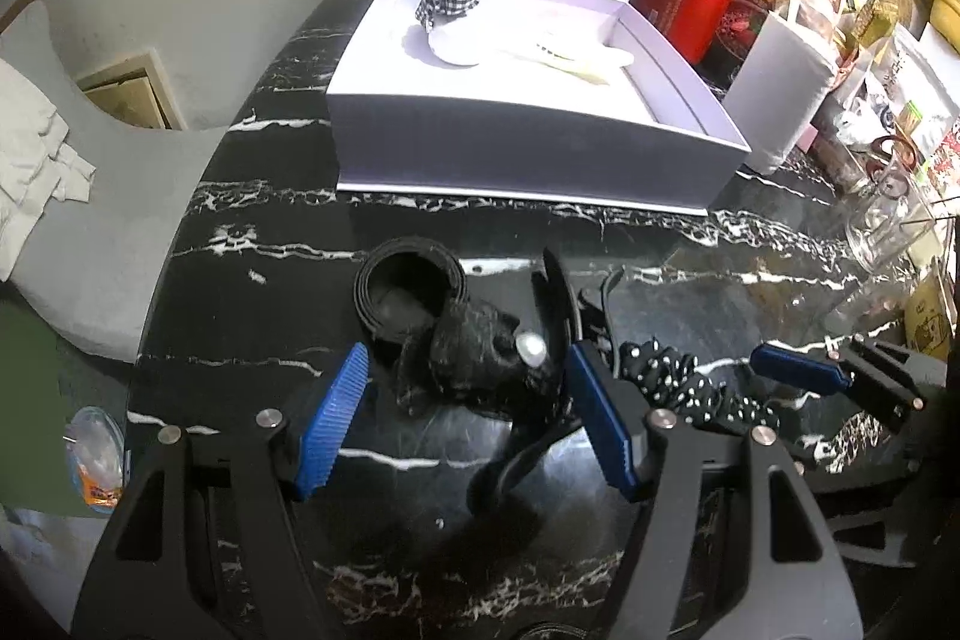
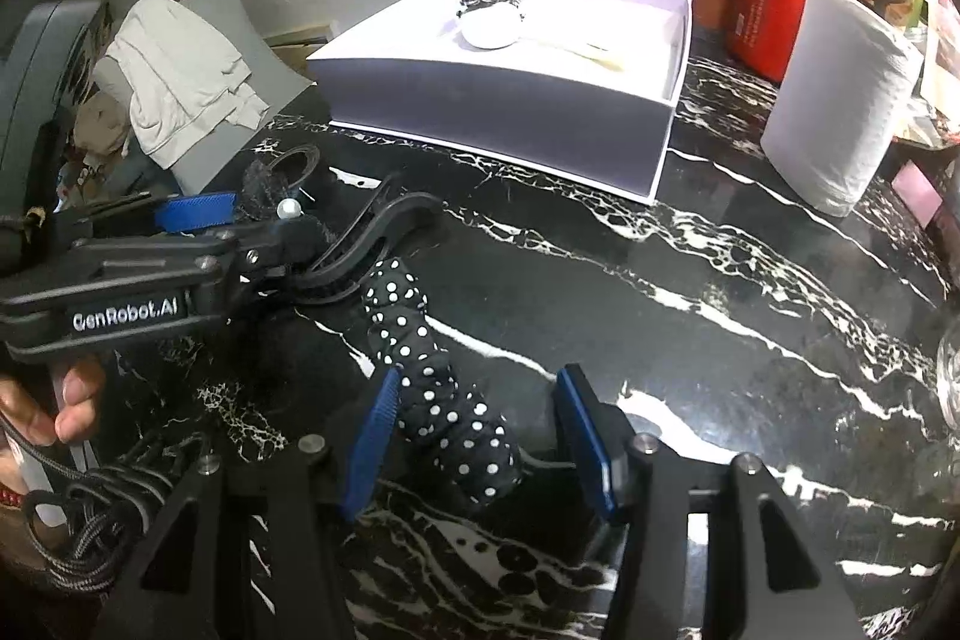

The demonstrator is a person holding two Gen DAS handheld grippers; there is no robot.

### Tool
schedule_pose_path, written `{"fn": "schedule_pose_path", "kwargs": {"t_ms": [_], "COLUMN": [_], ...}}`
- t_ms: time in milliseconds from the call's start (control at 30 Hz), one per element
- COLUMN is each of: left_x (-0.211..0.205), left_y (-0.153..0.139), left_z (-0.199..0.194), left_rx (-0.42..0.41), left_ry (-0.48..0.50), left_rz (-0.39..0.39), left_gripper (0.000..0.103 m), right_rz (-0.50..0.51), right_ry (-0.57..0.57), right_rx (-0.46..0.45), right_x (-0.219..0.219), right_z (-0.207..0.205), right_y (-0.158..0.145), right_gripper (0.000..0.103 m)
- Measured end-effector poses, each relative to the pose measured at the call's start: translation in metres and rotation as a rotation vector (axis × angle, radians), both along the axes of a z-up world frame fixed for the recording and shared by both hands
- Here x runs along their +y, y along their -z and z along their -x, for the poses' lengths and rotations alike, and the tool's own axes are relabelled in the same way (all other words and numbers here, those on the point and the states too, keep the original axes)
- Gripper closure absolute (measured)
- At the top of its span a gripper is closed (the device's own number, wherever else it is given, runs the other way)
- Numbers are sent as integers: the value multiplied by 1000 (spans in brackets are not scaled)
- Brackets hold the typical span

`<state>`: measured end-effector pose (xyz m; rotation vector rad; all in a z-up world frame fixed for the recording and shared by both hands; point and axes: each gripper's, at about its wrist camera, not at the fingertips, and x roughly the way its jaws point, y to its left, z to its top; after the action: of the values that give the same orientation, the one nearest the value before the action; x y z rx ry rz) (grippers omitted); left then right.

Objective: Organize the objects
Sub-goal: 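Grasp the black polka-dot scrunchie with the right gripper and lift it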

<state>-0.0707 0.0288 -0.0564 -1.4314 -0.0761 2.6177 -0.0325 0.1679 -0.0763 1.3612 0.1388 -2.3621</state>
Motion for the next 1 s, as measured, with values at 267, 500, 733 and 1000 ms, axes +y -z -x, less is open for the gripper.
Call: {"fn": "schedule_pose_path", "kwargs": {"t_ms": [267, 500, 733, 1000], "left_x": [1, -1, 0, -8], "left_y": [5, 11, 11, 1], "left_z": [7, 6, -3, -33], "left_rx": [25, 13, 12, 17], "left_ry": [-5, -4, 21, 33], "left_rz": [-1, -18, 1, 35], "left_gripper": [44, 67, 68, 68], "right_rz": [6, 7, -7, -29], "right_ry": [-14, -14, -23, -45], "right_rx": [-1, 7, 18, 34], "right_x": [-1, 0, -2, -9], "right_z": [3, 2, -4, -15], "right_y": [3, 3, 2, 1], "right_gripper": [45, 45, 57, 69]}}
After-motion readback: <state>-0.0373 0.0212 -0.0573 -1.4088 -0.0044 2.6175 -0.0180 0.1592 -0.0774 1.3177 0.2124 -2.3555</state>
